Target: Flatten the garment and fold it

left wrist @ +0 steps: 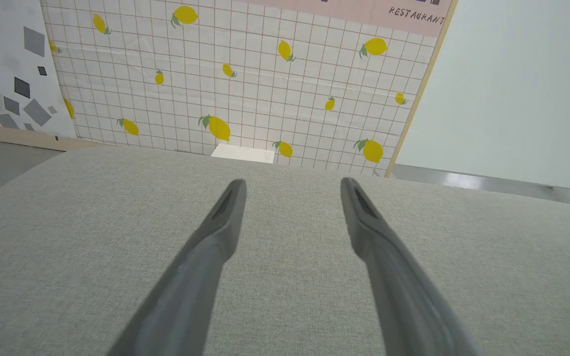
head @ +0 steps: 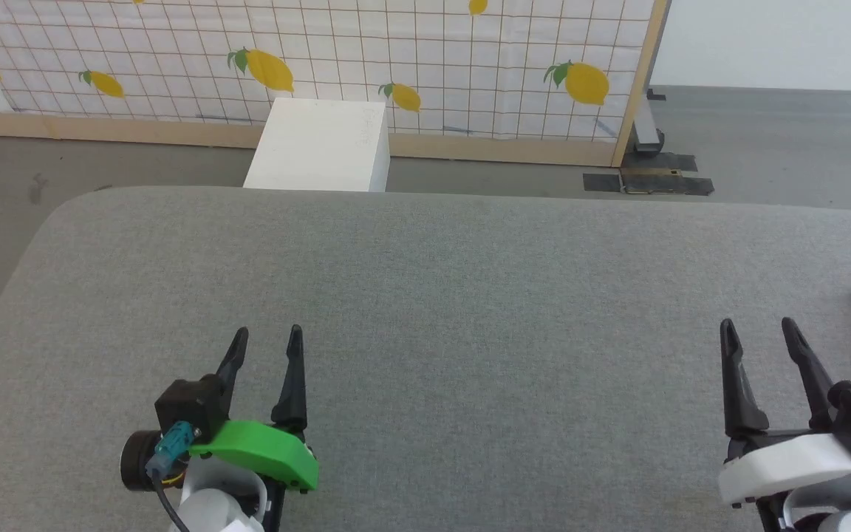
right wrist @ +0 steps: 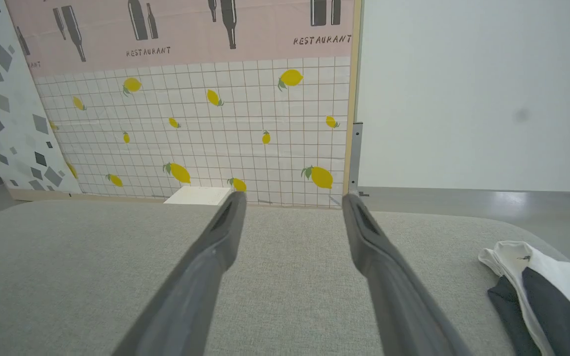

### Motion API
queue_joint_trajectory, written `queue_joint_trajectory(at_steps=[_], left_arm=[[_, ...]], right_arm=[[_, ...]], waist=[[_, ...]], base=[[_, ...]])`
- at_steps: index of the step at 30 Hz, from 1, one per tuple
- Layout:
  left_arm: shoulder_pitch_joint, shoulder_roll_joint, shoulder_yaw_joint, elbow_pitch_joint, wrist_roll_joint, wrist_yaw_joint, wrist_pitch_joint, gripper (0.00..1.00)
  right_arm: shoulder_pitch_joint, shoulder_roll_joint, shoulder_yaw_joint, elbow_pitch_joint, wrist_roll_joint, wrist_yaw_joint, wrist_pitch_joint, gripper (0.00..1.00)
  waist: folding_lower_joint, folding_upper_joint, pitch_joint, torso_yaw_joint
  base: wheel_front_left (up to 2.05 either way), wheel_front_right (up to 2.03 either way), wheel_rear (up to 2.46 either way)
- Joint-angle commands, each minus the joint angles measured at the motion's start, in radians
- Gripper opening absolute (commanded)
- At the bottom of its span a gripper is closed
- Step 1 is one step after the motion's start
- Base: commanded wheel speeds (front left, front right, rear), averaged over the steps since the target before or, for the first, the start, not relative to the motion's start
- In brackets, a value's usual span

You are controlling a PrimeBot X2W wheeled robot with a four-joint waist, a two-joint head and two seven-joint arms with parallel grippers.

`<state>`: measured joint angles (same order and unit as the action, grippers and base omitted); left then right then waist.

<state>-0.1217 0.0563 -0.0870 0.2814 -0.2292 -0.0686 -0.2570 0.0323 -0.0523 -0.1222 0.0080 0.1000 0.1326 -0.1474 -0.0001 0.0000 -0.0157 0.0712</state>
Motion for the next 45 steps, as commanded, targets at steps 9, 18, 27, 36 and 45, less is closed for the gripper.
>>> queue_joint_trajectory(at_steps=[9,18,27,36,45], left_arm=[[0.003,-0.001,-0.002,-0.001,0.000,0.008,0.000,0.00],[0.002,0.000,-0.001,0.000,0.000,0.008,0.001,0.00],[0.010,-0.001,0.005,-0.018,0.015,0.012,0.017,0.00],[0.019,-0.001,0.012,-0.038,0.031,0.016,0.035,0.00],[0.027,-0.002,0.018,-0.058,0.047,0.020,0.053,0.00]], right_arm=[[0.011,0.000,0.011,0.005,0.016,0.000,0.000,0.00],[0.011,0.000,0.011,0.005,0.016,0.000,0.001,0.00],[0.008,0.000,0.018,0.004,0.008,0.000,0.010,0.00],[0.005,0.000,0.026,0.003,0.000,0.000,0.021,0.00],[0.002,0.000,0.034,0.002,-0.008,0.000,0.031,0.00]], waist=[[0.0001,0.0000,0.003,-0.006],[0.0001,0.0000,0.003,-0.007],[0.0001,0.0000,0.004,-0.011],[0.0001,0.0000,0.005,-0.016],[0.0001,0.0000,0.006,-0.020]], base=[[0.00,0.00,0.00],[0.00,0.00,0.00],[0.00,0.00,0.00],[0.00,0.00,0.00],[0.00,0.00,0.00]])
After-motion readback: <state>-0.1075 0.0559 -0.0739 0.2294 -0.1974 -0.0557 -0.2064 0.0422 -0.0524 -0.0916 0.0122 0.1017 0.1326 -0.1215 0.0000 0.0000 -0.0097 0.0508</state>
